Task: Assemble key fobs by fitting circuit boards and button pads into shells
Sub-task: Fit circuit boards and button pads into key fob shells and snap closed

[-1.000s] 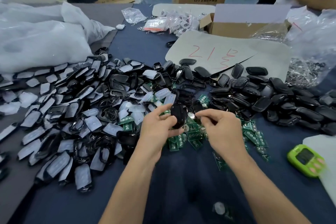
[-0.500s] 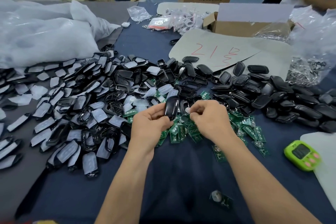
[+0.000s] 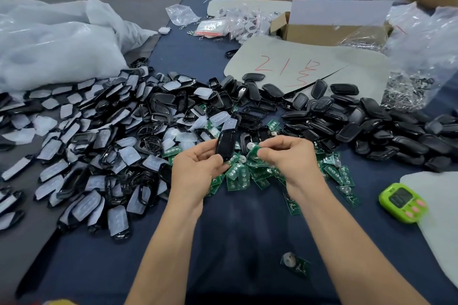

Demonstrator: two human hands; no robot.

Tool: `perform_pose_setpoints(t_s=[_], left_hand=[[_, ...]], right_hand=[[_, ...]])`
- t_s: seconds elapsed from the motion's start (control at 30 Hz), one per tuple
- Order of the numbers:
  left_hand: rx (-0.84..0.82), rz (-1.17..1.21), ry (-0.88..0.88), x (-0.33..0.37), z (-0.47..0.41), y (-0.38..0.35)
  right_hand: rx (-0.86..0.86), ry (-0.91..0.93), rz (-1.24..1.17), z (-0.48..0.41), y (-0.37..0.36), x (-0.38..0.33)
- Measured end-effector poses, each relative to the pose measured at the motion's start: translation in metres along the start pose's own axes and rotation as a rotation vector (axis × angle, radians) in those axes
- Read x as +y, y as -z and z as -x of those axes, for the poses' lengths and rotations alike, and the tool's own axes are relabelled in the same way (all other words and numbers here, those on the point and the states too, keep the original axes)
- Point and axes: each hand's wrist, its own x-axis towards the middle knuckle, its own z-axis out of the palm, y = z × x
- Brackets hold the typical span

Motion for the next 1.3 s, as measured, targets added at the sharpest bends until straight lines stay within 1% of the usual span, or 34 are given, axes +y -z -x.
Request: perform_pose_setpoints(t_s=[0.1,0.17,0.27,0.33,0.4,0.47,0.53,0.6,0.73,0.8,0.9,1.07,1.3], left_hand=[[0.03,-0.05,0.014,0.0,0.002,-0.003],[0.046,-0.063,0.03,0.0,0.002,-0.005],[0.066,-0.056,0.058,0.001,0.002,-0.008],[0.067,-0.044,0.068,0.002,0.002,-0.011],[0.058,-0.045,0.071,0.003,0.003,-0.012],[0.044,-0.051,0.066,0.004,0.004,-0.013],[0.033,-0.045,0.059,0.005,0.005,-0.015],[0.025,-0.039,0.056,0.007,0.006,-0.016],[0.016,-0.03,0.046,0.008,0.008,-0.017],[0.012,-0.028,0.044,0.007,0.009,-0.018],[0.007,-0.042,0.041,0.005,0.011,-0.021],[-0.017,-0.097,0.031,0.001,0.015,-0.033],[-0.033,-0.152,-0.011,-0.002,0.028,-0.049]], right_hand=[[0.066,-0.008,-0.193,0.003,-0.003,-0.003],[0.056,-0.028,-0.313,0.006,-0.005,-0.007],[-0.063,-0.126,-0.538,0.009,-0.006,-0.013],[-0.15,-0.154,-0.577,0.012,-0.007,-0.018],[-0.195,-0.149,-0.584,0.015,-0.01,-0.02],[-0.174,-0.102,-0.569,0.016,-0.013,-0.019],[-0.136,-0.021,-0.483,0.016,-0.015,-0.016],[-0.132,0.037,-0.38,0.017,-0.016,-0.013],[-0.264,0.03,-0.266,0.017,-0.014,-0.013],[-0.294,-0.001,-0.23,0.017,-0.012,-0.013],[-0.252,0.02,-0.196,0.02,-0.009,-0.01],[-0.128,0.172,-0.182,0.023,0.007,-0.008],[-0.063,0.2,-0.243,0.033,0.033,-0.008]])
